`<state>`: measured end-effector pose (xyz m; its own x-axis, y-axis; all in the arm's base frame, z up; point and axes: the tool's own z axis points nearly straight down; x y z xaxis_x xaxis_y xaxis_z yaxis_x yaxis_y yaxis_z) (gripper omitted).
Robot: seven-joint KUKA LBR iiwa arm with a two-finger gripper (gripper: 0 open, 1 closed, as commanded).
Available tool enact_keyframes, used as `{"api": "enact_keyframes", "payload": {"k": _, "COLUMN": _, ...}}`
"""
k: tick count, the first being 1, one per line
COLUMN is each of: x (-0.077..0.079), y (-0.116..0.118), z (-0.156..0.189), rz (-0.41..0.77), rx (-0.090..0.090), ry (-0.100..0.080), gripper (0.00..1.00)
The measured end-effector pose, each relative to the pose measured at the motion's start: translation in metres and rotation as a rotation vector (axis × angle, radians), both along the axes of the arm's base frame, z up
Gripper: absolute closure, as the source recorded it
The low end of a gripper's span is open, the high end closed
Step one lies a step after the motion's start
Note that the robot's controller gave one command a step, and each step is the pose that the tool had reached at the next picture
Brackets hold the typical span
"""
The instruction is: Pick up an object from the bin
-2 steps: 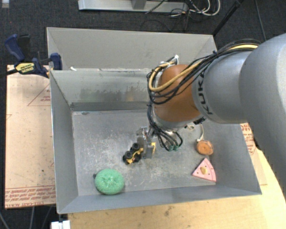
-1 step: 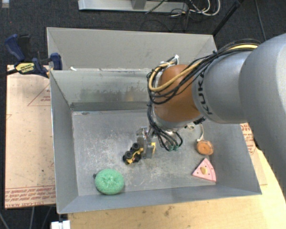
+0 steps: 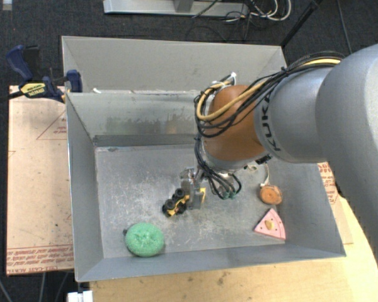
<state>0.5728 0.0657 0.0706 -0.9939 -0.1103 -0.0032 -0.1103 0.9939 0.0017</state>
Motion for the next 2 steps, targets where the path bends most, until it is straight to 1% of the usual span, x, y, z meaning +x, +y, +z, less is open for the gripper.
{"api": "enact_keyframes", "payload": {"k": 1, "x": 0.0704, "y": -0.0215, "z": 0.0009, "rz": 0.023, "rx": -0.001, "ry": -0.002, "gripper": 1.00}}
{"api": "enact_keyframes", "payload": {"k": 2, "x": 0.0704, "y": -0.0216, "z": 0.0009, "rz": 0.023, "rx": 0.000, "ry": -0.002, "gripper": 1.00}}
